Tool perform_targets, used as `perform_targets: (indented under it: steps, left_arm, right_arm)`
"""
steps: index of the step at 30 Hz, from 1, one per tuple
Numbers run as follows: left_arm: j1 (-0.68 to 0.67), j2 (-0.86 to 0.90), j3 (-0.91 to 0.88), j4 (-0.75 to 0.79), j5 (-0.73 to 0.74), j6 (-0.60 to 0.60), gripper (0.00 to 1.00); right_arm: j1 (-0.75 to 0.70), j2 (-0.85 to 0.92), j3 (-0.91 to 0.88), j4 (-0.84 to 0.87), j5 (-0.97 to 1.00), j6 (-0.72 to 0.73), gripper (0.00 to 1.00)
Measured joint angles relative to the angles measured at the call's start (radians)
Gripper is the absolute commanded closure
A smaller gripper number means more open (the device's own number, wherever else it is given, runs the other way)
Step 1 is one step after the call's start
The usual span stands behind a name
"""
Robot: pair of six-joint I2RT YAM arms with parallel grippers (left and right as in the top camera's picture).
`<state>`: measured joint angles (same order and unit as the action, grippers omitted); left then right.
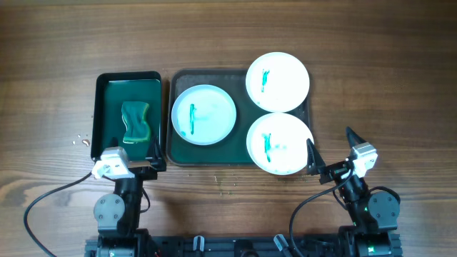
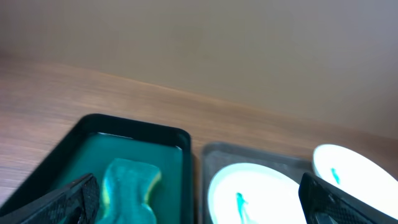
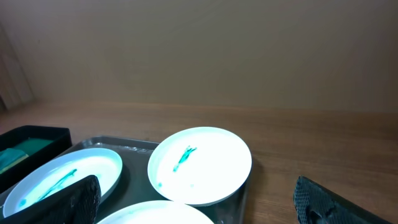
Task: Clean dirty plates on tray and stack at the side
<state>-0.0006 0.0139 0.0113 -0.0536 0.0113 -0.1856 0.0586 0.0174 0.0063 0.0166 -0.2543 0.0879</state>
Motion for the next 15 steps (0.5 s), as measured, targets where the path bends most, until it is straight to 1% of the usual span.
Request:
perform_targets:
  steps: [3,8,10,12,15]
  left_arm:
    - [0.0,0.0,0.0,-0.009,0.06,0.0,0.0]
    - [0.0,0.0,0.001,-0.007,0.131,-0.011,0.0]
    - [0.0,0.002,0.006,-0.013,0.154,-0.018,0.0]
    - [0.0,0.012,0.023,-0.024,0.175,-0.021,0.0]
    - [0.0,0.068,0.097,-0.06,0.203,-0.026,0.0]
  right_arm:
    - [0.0,0.0,0.0,0.003,0.0,0.005,0.0]
    - [0.0,0.0,0.0,0.095,-0.001,0.044,0.0]
    - [0.0,0.0,0.001,0.101,-0.002,0.05,0.0]
    - [0.0,0.0,0.003,0.098,-0.011,0.053,0.0]
    - [0.0,0.014,0.031,0.096,-0.051,0.083,0.0]
